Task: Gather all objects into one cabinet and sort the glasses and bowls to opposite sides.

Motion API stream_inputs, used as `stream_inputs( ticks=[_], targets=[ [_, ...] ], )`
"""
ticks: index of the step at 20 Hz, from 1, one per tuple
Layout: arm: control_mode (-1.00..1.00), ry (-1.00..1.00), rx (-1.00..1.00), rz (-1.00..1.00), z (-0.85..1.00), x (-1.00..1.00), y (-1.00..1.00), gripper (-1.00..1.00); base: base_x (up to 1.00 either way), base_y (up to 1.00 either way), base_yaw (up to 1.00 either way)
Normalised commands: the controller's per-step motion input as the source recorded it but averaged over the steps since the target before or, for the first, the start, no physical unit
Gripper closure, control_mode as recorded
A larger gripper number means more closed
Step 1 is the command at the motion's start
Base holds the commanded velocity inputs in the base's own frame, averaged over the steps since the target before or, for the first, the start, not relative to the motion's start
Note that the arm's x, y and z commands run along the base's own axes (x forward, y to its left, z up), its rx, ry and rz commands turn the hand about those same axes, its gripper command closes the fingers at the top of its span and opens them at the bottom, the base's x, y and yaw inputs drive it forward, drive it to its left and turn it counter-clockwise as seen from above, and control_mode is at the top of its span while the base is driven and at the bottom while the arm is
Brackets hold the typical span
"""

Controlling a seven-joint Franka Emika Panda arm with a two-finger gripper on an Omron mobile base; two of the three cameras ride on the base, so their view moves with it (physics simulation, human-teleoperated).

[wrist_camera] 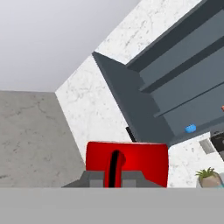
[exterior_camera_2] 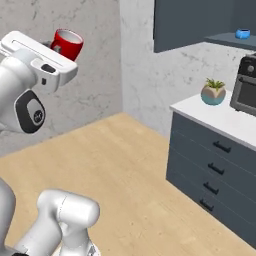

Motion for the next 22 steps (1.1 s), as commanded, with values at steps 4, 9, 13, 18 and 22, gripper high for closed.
stream_inputs(
  ticks=[4,9,13,18,22],
  targets=[
    [1.00,0.00,0.00,0.00,0.00,0.00,0.00,1.00,0.23,-0.38,-0.28],
    [1.00,0.00,0.00,0.00,0.00,0.00,0.00,1.00,0.36,-0.51,-0.25],
    [1.00,0.00,0.00,0.00,0.00,0.00,0.00,1.00,0.43,-0.94,-0.43],
    [1.00,0.00,0.00,0.00,0.00,0.00,0.00,1.00,0.65,-0.86,-0.55],
    [1.00,0.00,0.00,0.00,0.00,0.00,0.00,1.00,0.96,-0.27,-0.20]
  ],
)
